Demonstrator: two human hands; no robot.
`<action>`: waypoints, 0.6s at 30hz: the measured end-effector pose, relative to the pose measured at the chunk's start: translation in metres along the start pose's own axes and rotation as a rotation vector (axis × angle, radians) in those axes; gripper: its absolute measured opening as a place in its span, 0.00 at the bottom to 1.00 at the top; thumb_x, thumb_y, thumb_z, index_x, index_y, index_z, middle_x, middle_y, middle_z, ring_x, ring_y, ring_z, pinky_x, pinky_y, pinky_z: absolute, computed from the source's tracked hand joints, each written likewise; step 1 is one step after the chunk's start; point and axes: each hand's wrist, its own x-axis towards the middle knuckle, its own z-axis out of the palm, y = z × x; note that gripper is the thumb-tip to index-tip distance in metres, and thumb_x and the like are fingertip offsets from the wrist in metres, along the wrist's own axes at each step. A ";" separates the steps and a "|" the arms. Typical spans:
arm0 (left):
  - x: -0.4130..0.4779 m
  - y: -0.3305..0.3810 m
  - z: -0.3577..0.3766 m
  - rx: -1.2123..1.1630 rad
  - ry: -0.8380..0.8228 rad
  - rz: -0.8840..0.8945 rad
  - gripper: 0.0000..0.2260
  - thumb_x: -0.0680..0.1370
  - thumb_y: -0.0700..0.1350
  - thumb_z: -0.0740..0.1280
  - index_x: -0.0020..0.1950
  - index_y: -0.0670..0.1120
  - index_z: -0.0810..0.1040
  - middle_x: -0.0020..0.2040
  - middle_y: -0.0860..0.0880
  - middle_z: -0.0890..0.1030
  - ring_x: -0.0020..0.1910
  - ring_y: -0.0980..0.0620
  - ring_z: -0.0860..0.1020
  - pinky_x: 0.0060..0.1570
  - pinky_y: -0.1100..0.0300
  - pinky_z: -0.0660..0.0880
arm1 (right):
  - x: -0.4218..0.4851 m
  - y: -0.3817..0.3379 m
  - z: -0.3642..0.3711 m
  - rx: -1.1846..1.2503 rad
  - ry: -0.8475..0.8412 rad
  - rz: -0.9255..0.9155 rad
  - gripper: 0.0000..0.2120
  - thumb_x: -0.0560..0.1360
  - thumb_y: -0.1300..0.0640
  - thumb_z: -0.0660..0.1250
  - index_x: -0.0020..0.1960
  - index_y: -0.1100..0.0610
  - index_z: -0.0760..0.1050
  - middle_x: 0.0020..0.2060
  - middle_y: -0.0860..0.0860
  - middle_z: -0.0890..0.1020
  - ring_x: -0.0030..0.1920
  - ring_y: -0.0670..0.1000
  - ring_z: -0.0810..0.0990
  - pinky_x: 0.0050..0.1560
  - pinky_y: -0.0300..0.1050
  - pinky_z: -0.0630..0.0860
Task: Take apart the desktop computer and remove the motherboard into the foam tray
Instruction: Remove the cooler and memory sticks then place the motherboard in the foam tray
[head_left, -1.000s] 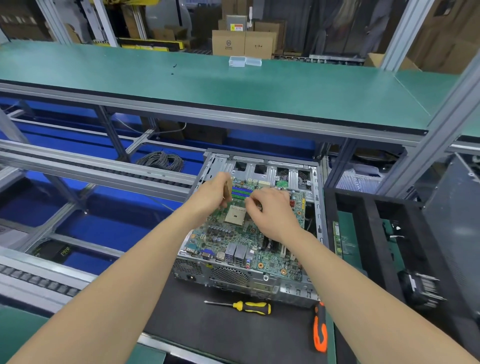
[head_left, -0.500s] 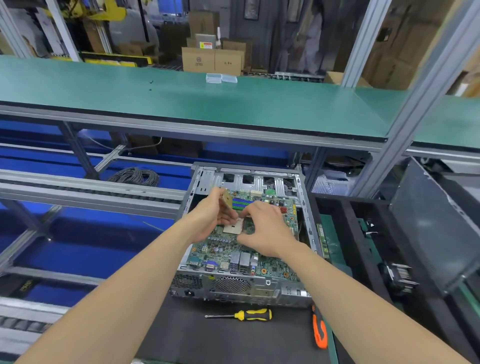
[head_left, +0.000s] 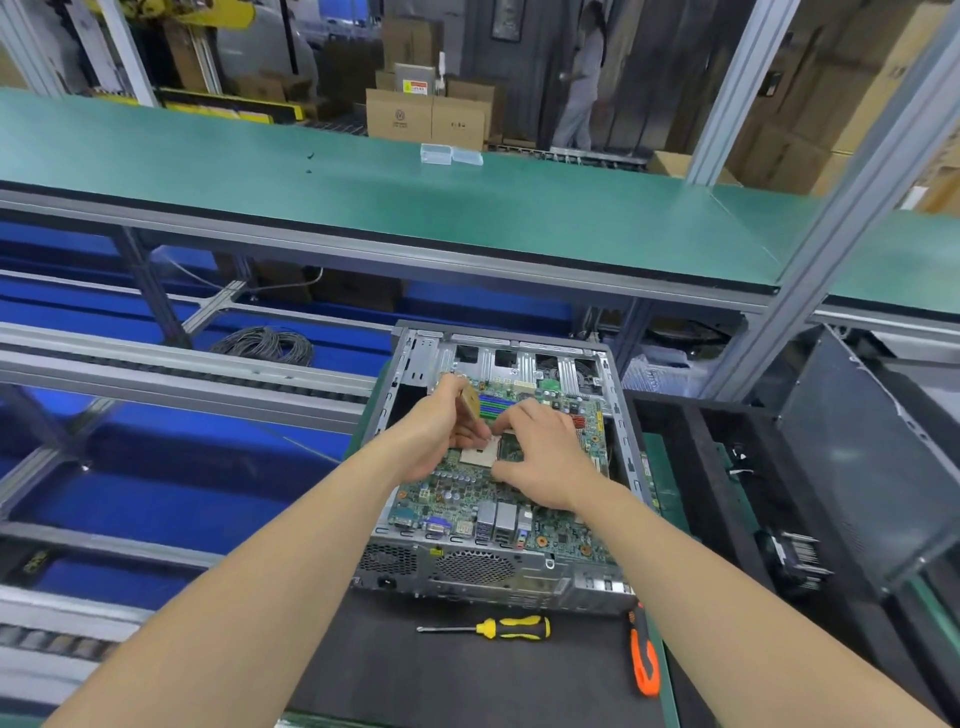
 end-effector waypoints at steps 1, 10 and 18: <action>0.000 0.001 0.001 0.007 0.000 -0.002 0.22 0.86 0.54 0.53 0.55 0.37 0.76 0.37 0.41 0.83 0.37 0.46 0.80 0.44 0.55 0.77 | 0.000 0.001 -0.001 -0.002 -0.007 -0.005 0.25 0.72 0.42 0.70 0.67 0.47 0.72 0.62 0.45 0.72 0.67 0.52 0.69 0.73 0.54 0.63; -0.006 0.045 0.066 0.140 -0.135 0.077 0.21 0.85 0.57 0.52 0.50 0.44 0.78 0.44 0.45 0.79 0.40 0.48 0.73 0.45 0.54 0.69 | -0.020 0.031 -0.067 0.690 0.236 -0.058 0.24 0.73 0.50 0.77 0.68 0.47 0.77 0.60 0.46 0.83 0.60 0.47 0.83 0.60 0.47 0.81; -0.005 0.035 0.191 0.281 -0.231 0.074 0.20 0.86 0.51 0.51 0.58 0.40 0.78 0.46 0.43 0.83 0.38 0.47 0.82 0.40 0.58 0.76 | -0.089 0.137 -0.106 0.600 0.379 0.039 0.17 0.73 0.53 0.80 0.61 0.49 0.84 0.50 0.43 0.88 0.50 0.44 0.86 0.54 0.38 0.82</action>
